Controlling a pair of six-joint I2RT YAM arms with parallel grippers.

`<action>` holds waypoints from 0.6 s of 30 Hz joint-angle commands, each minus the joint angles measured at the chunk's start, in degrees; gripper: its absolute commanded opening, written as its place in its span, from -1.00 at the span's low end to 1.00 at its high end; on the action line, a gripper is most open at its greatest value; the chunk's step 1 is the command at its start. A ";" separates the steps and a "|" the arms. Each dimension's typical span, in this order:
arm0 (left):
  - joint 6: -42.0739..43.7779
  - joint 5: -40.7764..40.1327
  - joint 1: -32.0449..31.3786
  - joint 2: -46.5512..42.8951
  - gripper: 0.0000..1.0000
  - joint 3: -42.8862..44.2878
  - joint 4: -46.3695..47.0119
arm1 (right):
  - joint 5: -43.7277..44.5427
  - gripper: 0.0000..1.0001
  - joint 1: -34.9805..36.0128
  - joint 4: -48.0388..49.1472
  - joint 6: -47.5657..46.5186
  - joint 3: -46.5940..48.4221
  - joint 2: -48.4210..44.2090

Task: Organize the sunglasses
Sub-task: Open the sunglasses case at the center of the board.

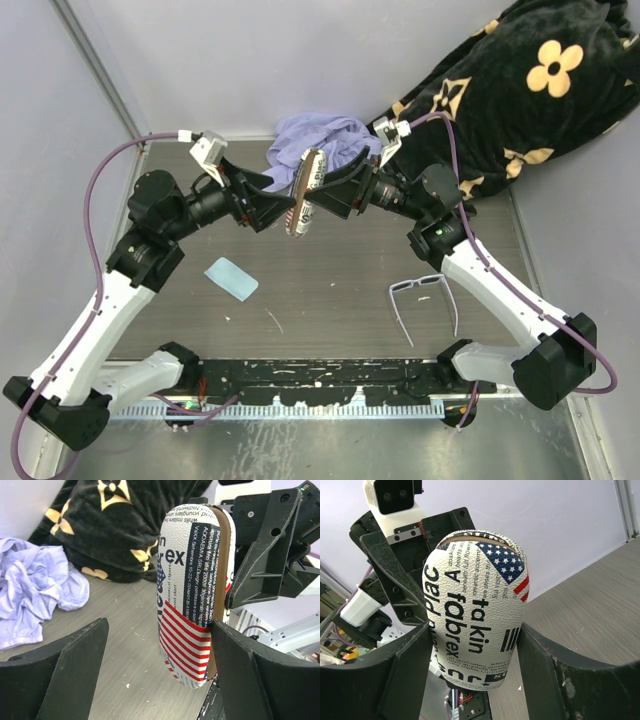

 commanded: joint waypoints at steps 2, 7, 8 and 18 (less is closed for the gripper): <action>5.69 -15.53 1.46 1.63 0.65 0.41 -7.49 | -6.86 -0.99 1.39 9.24 3.51 2.54 -3.04; 6.28 -17.49 1.48 2.12 0.65 1.24 -9.35 | -6.67 -0.99 1.37 8.60 3.12 2.36 -3.23; 6.35 -17.83 1.43 2.14 0.66 1.32 -9.40 | -6.65 -0.99 1.39 8.48 3.09 2.28 -3.35; 6.65 -21.39 1.49 2.59 0.66 1.93 -11.52 | -6.60 -0.99 1.37 7.51 2.59 2.20 -3.71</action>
